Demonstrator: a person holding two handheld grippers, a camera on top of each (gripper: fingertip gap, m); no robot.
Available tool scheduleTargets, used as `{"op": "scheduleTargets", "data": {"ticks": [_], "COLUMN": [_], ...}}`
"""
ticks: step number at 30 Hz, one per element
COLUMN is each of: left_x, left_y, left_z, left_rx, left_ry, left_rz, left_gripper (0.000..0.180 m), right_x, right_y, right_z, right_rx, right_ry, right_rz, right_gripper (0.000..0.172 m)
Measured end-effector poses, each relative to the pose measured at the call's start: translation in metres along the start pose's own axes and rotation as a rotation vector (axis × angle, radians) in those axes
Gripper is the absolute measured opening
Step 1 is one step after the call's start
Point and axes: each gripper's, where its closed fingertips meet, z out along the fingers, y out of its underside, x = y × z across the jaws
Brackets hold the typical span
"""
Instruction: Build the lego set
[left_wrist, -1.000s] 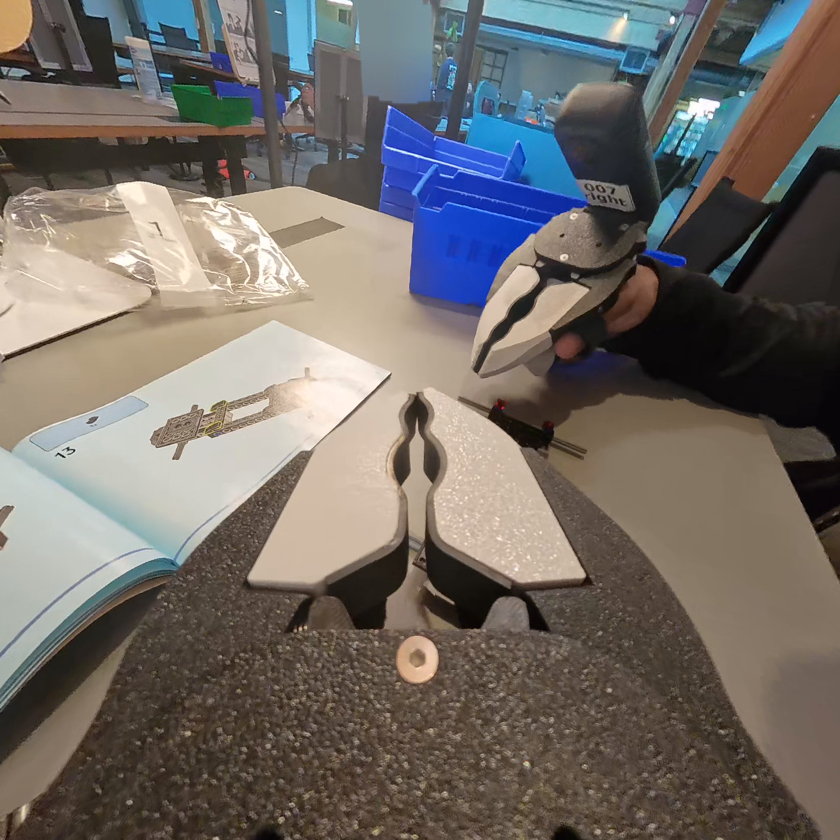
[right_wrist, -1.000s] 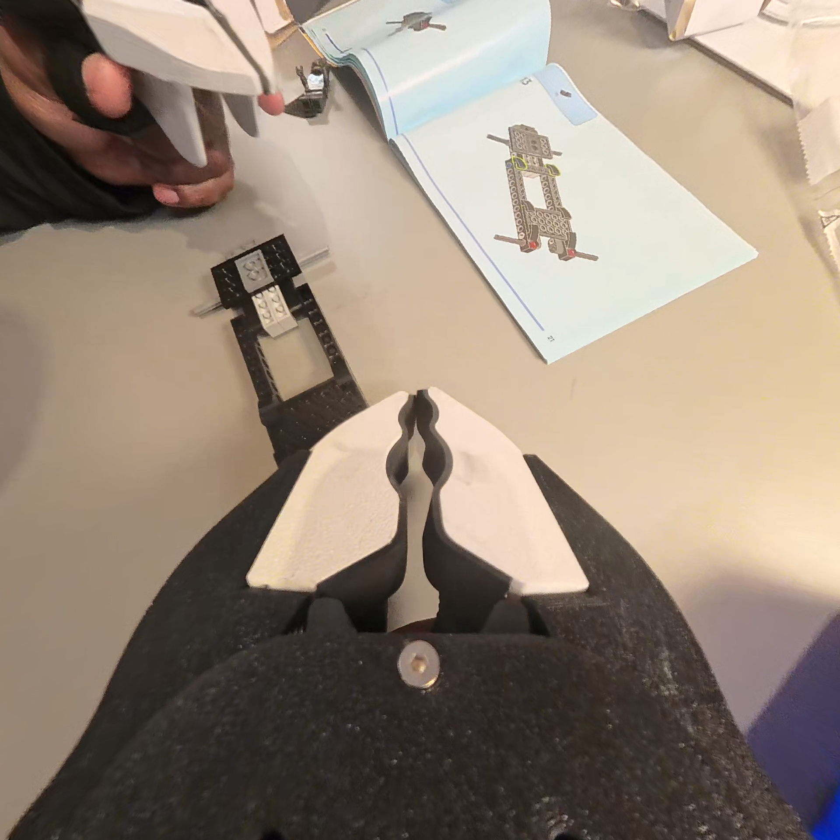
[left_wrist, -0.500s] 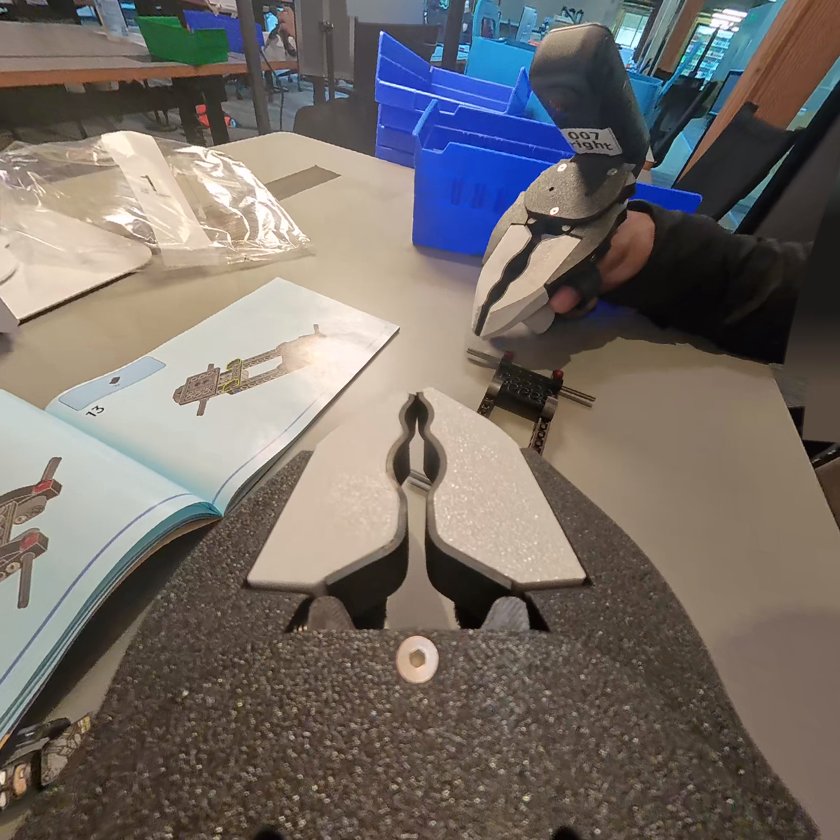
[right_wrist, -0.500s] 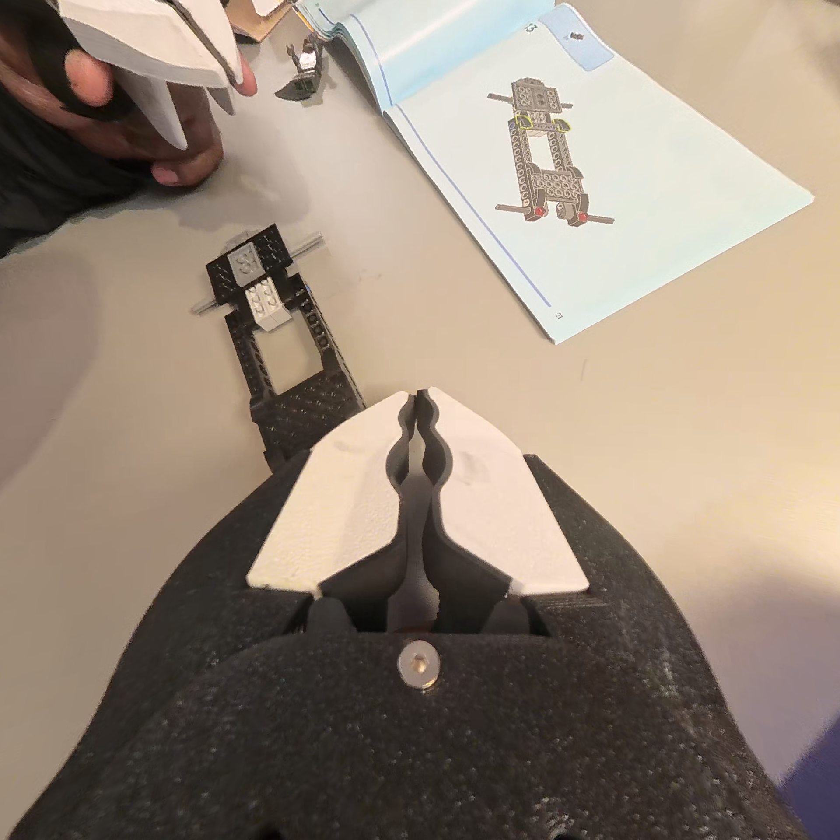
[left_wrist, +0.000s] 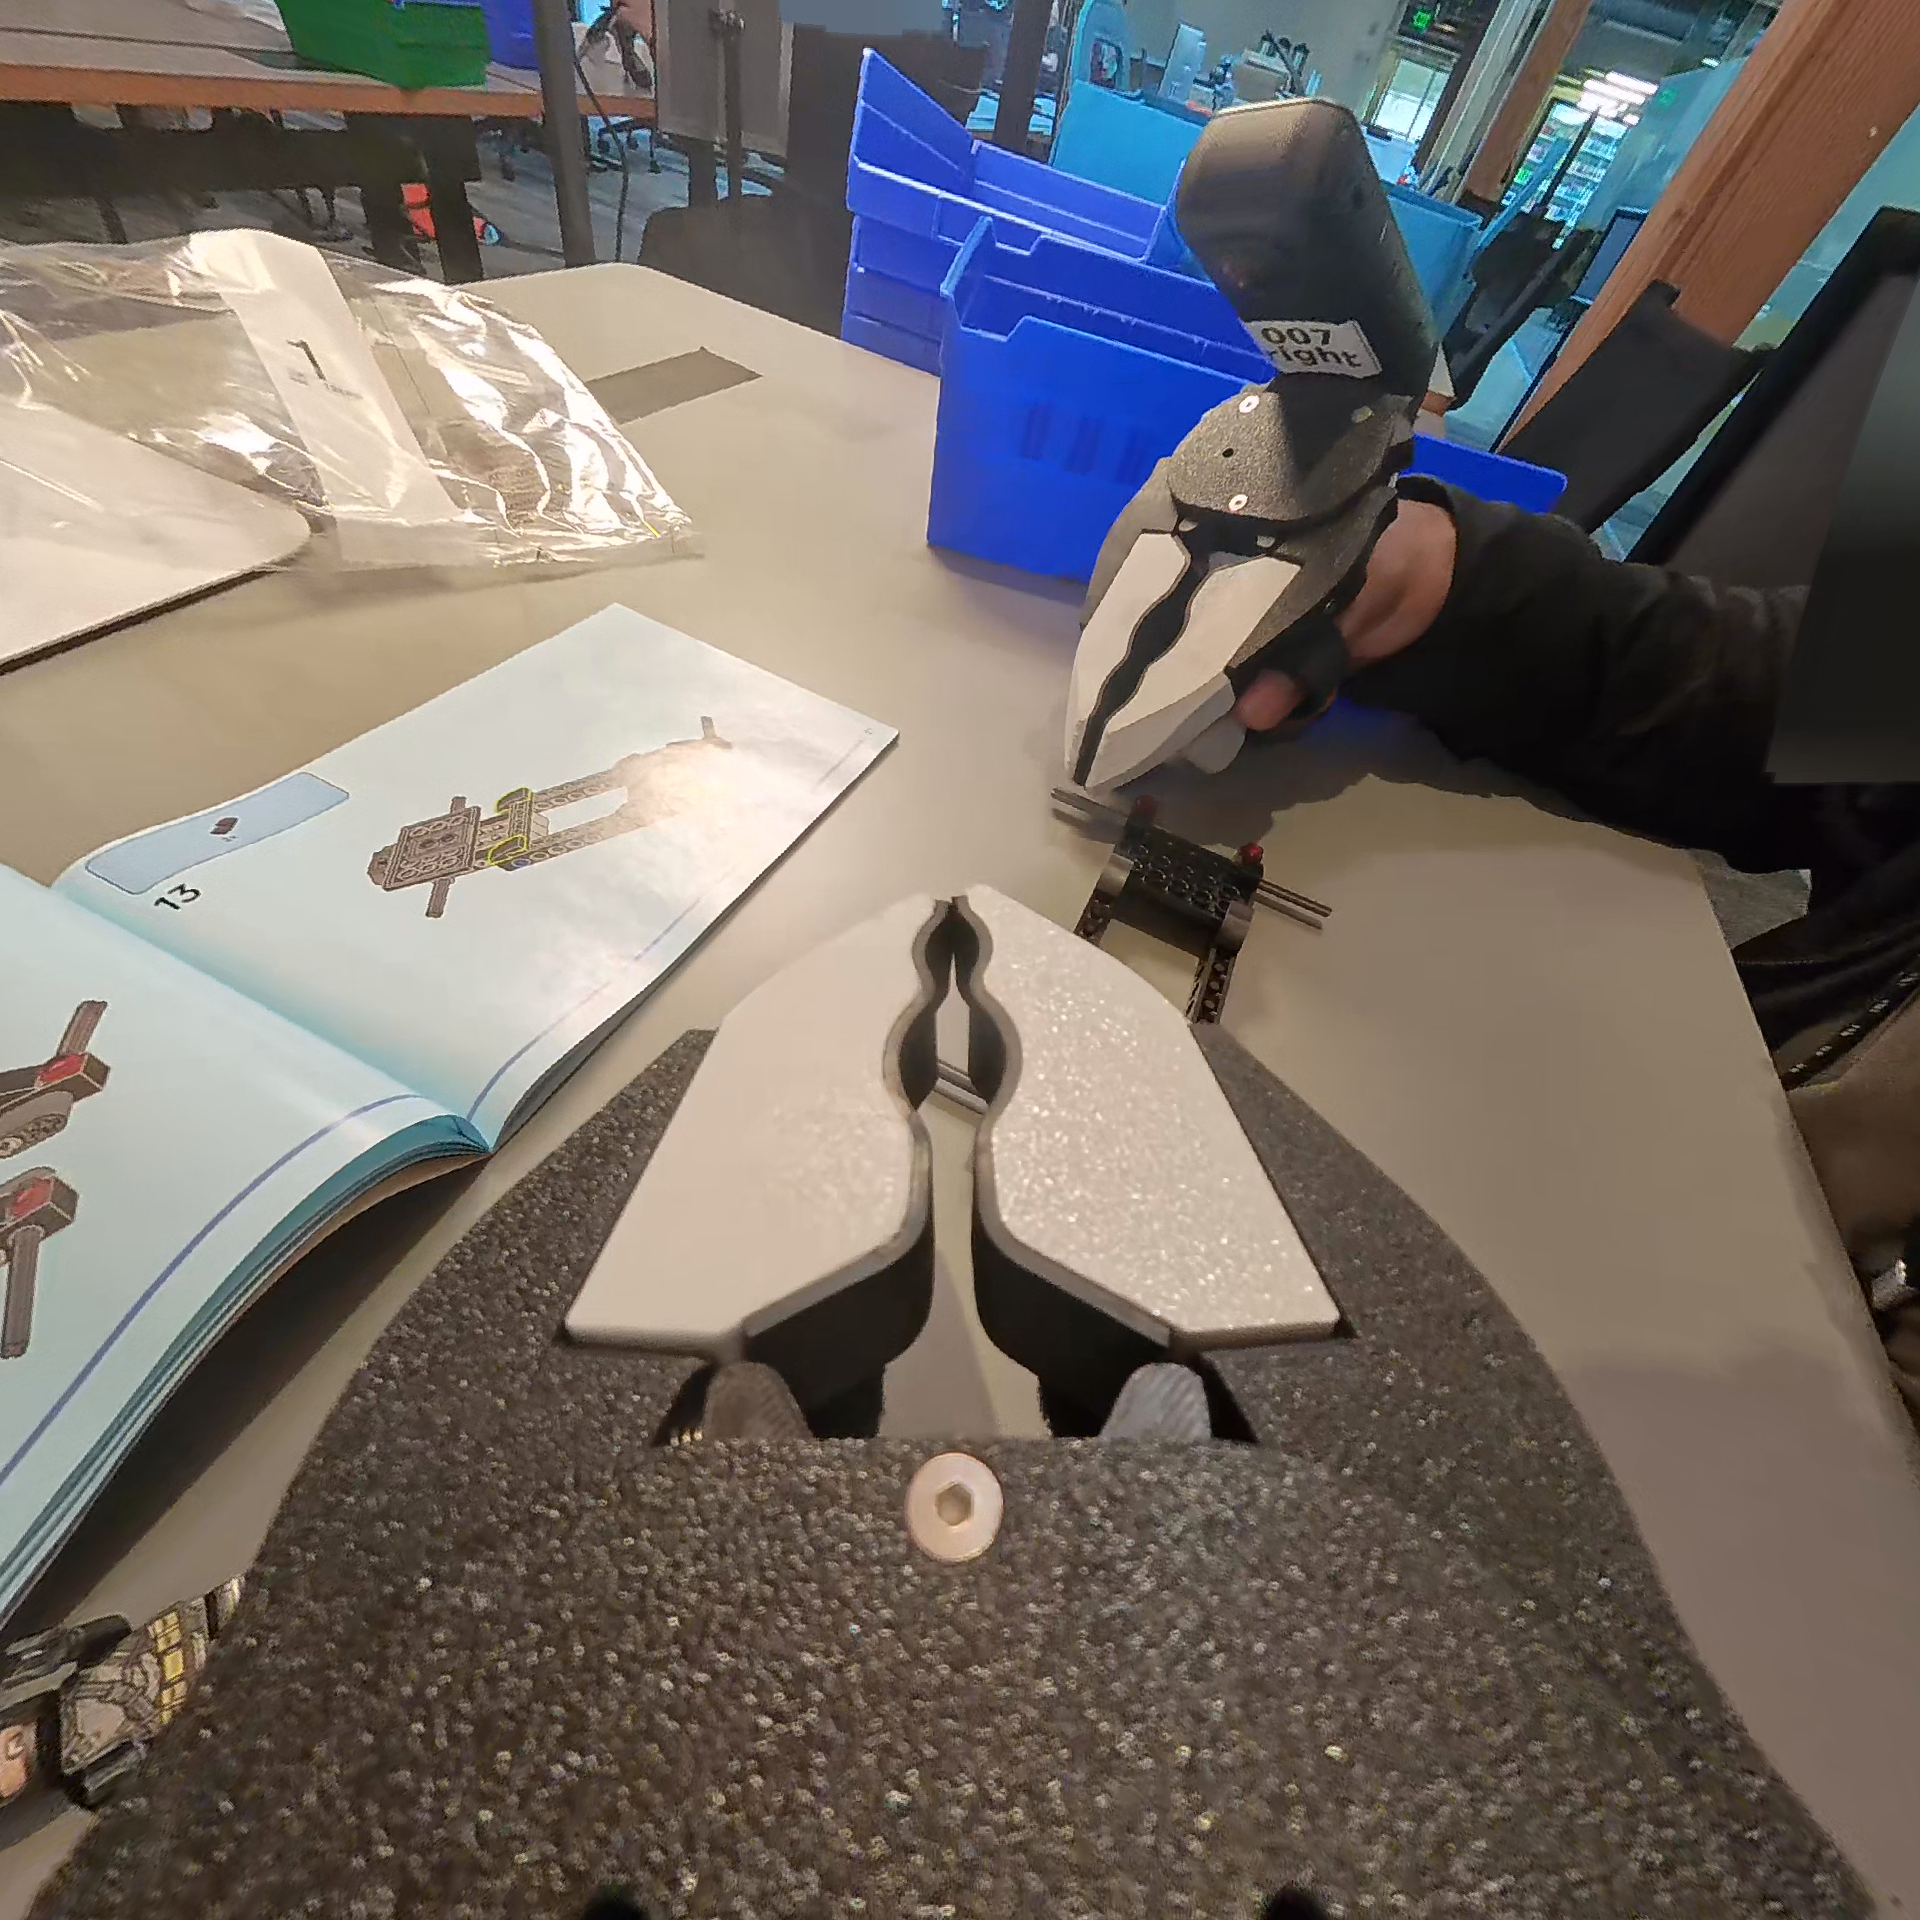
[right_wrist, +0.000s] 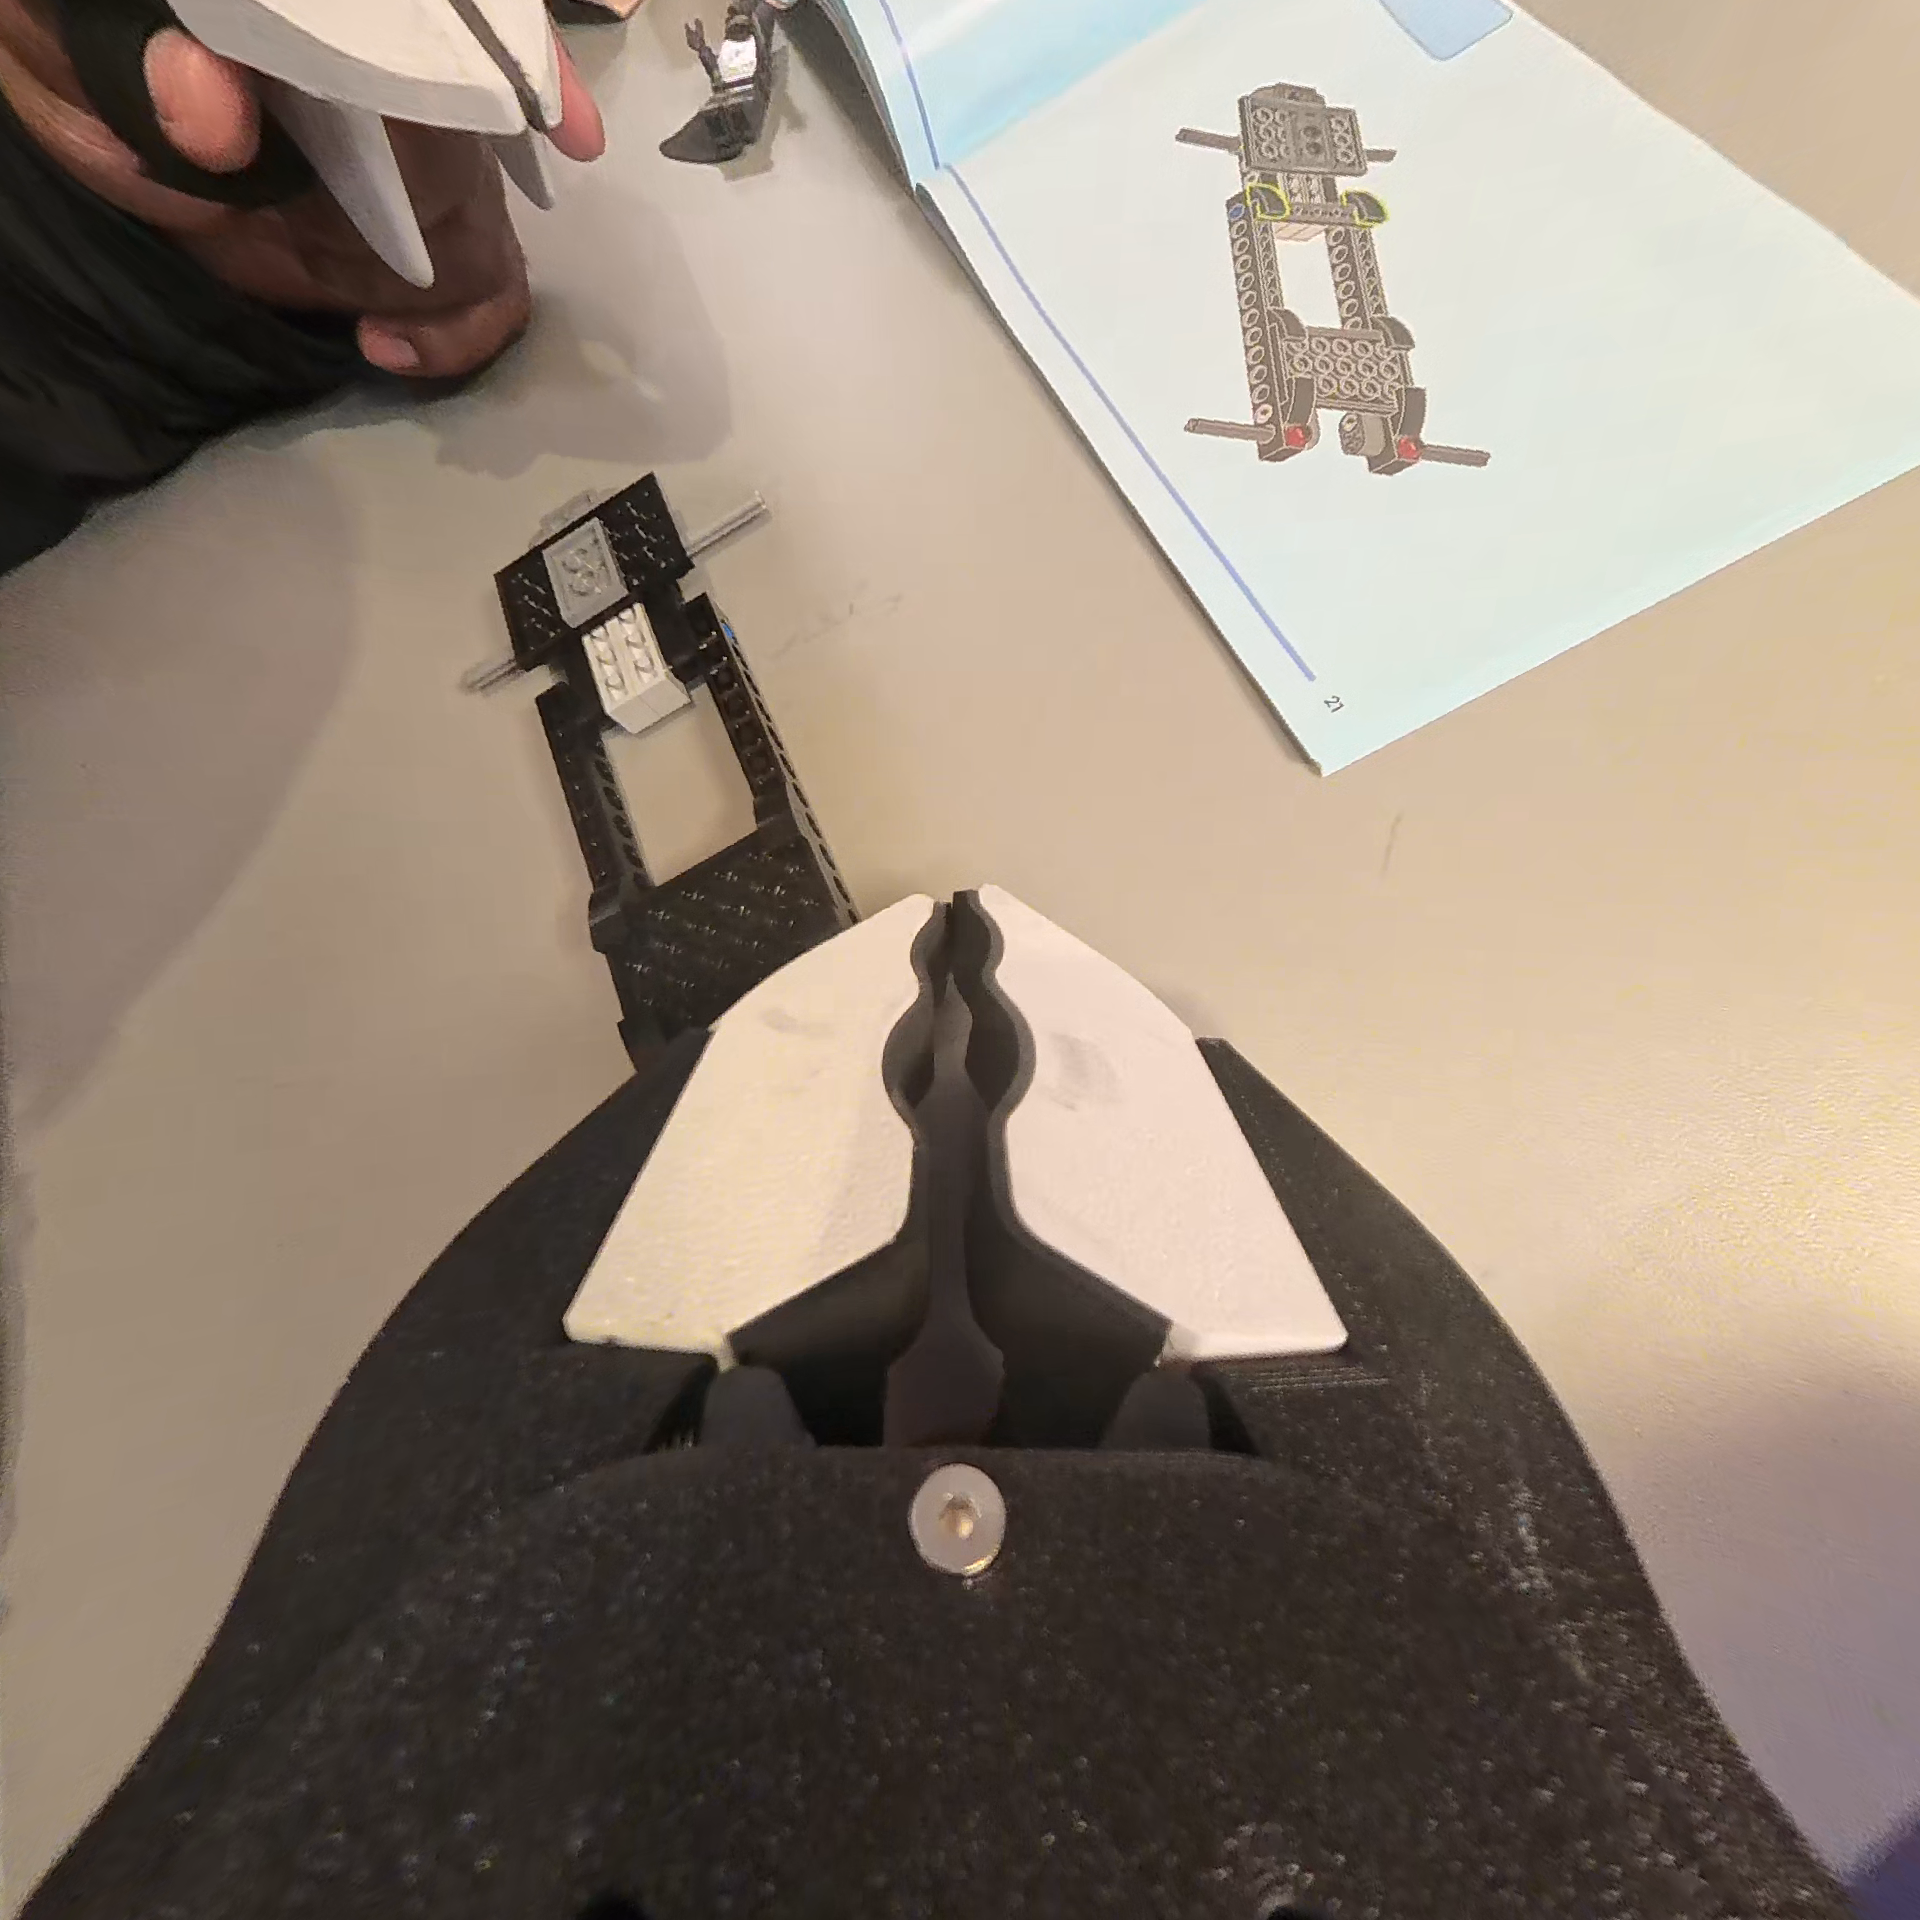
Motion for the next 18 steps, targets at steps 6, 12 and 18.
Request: {"op": "scheduleTargets", "data": {"ticks": [6,12,18], "left_x": [-0.0022,-0.0024,-0.0031], "left_y": [-0.0009,-0.0002,0.0014], "left_z": [-0.0010,-0.0003,0.0005], "left_rx": [0.009,0.003,-0.008], "left_ry": [-0.001,-0.002,-0.010], "left_rz": [-0.019,-0.020,-0.022], "left_gripper": [0.000,0.000,0.000], "right_x": [-0.0009,-0.0009,-0.0014], "right_y": [0.0006,0.0008,0.0016], "right_z": [0.0006,0.0007,0.0010], "right_rx": [-0.005,-0.006,-0.010], "right_ry": [-0.006,-0.004,0.003], "right_rz": [-0.003,-0.004,-0.014], "right_gripper": [0.001,0.001,0.001]}}
